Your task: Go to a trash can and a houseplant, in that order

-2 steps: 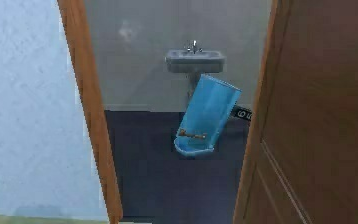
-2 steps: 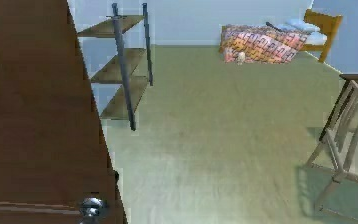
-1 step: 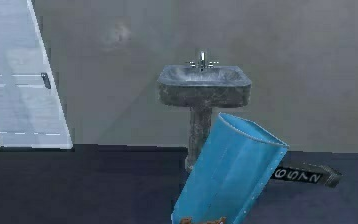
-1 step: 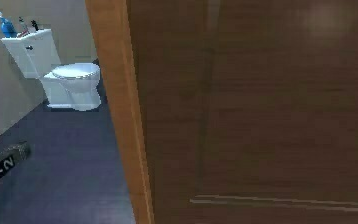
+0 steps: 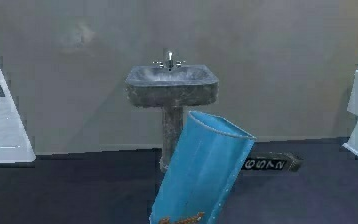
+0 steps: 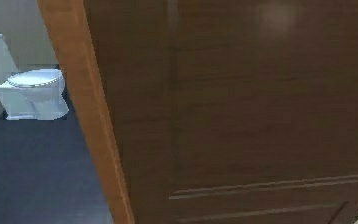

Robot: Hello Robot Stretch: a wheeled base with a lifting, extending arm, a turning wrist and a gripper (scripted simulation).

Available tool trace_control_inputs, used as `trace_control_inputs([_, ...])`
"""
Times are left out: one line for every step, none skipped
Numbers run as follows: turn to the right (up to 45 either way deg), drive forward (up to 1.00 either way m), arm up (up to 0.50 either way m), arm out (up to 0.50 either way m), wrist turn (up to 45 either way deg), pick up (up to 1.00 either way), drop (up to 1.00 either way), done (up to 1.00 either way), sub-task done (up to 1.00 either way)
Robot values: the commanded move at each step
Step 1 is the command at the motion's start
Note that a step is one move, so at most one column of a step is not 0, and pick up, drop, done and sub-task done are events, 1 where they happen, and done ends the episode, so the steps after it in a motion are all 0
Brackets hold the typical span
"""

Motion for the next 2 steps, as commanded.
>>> trace_control_inputs([3.0, 0.00, 0.00, 0.00, 0.0, 0.00, 0.00, 0.00, 0.00])
trace_control_inputs([0.0, 0.20, 0.00, 0.00, 0.0, 0.00, 0.00, 0.00, 0.00])
